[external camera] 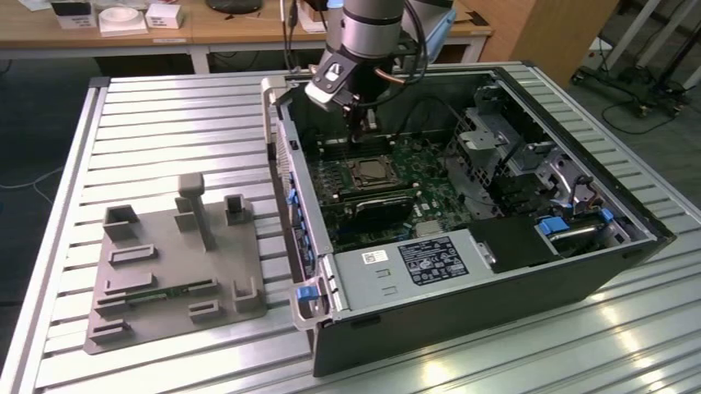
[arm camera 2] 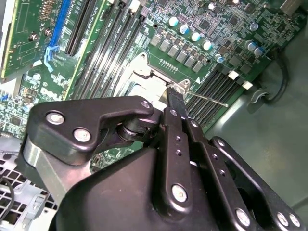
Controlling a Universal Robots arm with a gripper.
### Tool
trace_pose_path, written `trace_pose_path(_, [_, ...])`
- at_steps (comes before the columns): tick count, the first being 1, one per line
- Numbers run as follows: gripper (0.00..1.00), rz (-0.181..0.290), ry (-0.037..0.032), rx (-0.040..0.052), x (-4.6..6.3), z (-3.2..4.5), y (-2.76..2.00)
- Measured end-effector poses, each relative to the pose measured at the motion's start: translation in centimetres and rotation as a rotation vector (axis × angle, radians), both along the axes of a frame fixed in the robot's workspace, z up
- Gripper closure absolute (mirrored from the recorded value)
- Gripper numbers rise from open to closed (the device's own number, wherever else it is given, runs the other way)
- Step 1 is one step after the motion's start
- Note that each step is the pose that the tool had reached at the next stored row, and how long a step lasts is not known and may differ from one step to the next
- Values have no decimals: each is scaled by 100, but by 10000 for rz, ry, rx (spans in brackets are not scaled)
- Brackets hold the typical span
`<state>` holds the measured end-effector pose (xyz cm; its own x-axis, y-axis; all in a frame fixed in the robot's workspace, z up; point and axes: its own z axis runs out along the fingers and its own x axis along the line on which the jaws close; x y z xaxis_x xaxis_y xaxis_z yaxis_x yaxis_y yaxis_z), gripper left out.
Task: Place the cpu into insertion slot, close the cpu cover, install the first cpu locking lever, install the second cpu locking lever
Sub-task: 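Install the first cpu locking lever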
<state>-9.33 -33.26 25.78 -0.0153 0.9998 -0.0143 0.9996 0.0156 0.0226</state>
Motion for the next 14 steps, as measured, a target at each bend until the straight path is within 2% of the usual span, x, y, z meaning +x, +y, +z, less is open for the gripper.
trace_pose_path(7, [90,0,0,-1,0,99,0])
trace_pose_path(14, [90,0,0,0,0,113,0])
